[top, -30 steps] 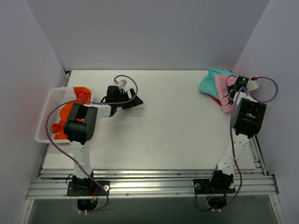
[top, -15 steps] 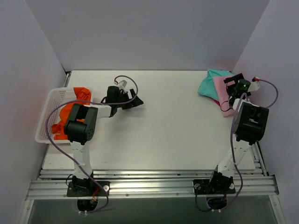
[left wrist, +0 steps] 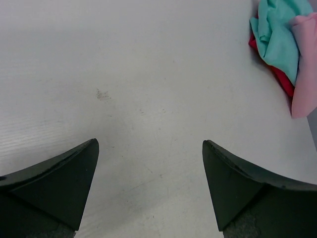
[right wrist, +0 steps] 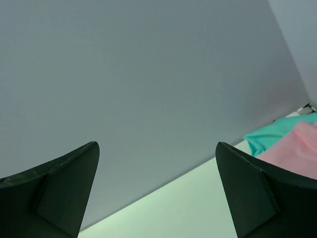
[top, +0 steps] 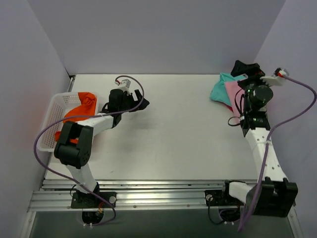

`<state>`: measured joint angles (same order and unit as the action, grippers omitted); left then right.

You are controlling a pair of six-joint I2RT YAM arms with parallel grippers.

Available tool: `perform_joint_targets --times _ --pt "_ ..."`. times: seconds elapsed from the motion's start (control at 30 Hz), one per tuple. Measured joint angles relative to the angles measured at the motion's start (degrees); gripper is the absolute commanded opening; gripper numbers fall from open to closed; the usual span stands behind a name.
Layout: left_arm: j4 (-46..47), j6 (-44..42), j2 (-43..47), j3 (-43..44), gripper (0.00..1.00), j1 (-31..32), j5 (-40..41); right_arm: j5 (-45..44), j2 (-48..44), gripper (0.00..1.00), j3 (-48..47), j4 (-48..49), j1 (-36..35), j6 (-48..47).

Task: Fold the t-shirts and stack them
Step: Put the neatly folded tshirt into the corner of the board with the right arm

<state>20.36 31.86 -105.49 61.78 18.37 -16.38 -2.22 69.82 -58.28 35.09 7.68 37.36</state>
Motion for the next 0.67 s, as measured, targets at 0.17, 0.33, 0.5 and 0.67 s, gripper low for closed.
perform_joint_targets --times 0.17,0.33,0.5,0.67 --pt "3.4 -4.2 9.9 -5.0 0.94 5.6 7.9 -0.7 -9.6 1.00 12.9 -0.2 -7.5 -0.4" --pt "5.1 -5.9 15.4 -8.7 0.94 11.6 14.3 -6.1 -4.8 1.00 20.2 -8.1 -21.2 -1.9" --pt "4.4 -8.0 23.2 -15.2 0.94 13.7 22.1 -15.5 -2.6 1.00 19.5 -17.0 -32.5 -3.5" --pt "2.0 -10.2 27.3 -15.0 0.94 15.8 27.9 -24.8 -5.0 1.00 18.0 -19.0 -38.0 -4.6"
